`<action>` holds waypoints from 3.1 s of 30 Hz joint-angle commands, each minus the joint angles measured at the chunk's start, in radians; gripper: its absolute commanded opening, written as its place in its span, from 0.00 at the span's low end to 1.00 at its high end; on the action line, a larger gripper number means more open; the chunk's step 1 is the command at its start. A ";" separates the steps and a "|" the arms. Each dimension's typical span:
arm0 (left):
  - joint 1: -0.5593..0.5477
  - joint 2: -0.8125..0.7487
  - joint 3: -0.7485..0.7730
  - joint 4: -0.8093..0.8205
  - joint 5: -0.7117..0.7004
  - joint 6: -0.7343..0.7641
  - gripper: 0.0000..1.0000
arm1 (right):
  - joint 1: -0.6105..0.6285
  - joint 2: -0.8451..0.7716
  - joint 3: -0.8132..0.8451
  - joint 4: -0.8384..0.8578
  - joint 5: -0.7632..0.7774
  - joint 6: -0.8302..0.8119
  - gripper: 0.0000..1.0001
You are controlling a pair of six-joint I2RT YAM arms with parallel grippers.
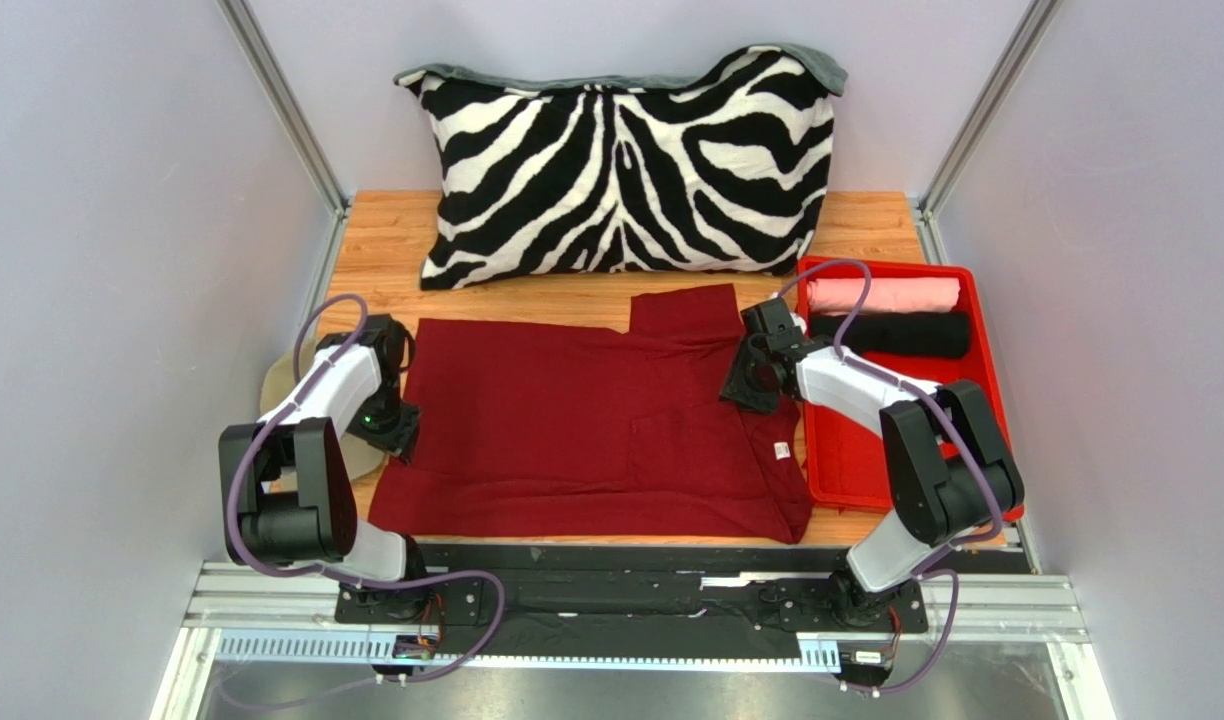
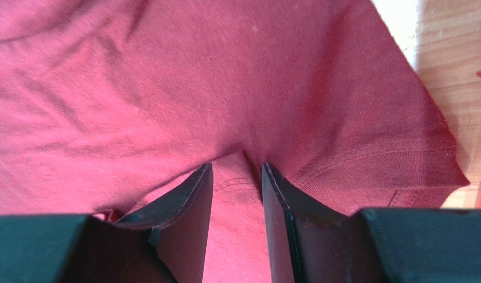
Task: Roll the t-shirts
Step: Fold the T-shirt at the center of the board.
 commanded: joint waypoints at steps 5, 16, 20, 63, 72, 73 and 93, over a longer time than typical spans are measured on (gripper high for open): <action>0.001 0.013 0.005 0.012 -0.001 0.003 0.00 | 0.017 -0.010 -0.026 0.051 0.015 -0.004 0.33; 0.001 0.002 0.007 0.008 -0.014 0.008 0.00 | 0.017 -0.113 -0.009 0.003 0.029 -0.013 0.00; 0.001 -0.006 0.010 0.006 -0.017 0.011 0.00 | 0.017 -0.162 -0.011 -0.014 0.044 -0.016 0.00; -0.019 0.171 0.027 0.026 -0.060 -0.032 0.28 | 0.015 -0.244 -0.054 -0.008 0.064 -0.019 0.00; -0.019 0.120 0.013 0.018 -0.055 -0.023 0.00 | 0.015 -0.260 -0.046 -0.023 0.075 -0.022 0.00; -0.019 0.104 0.014 0.009 -0.057 -0.021 0.00 | 0.015 -0.264 -0.046 -0.025 0.082 -0.022 0.00; -0.019 -0.035 0.039 -0.068 -0.063 -0.002 0.00 | 0.015 -0.383 -0.043 -0.087 0.122 -0.013 0.00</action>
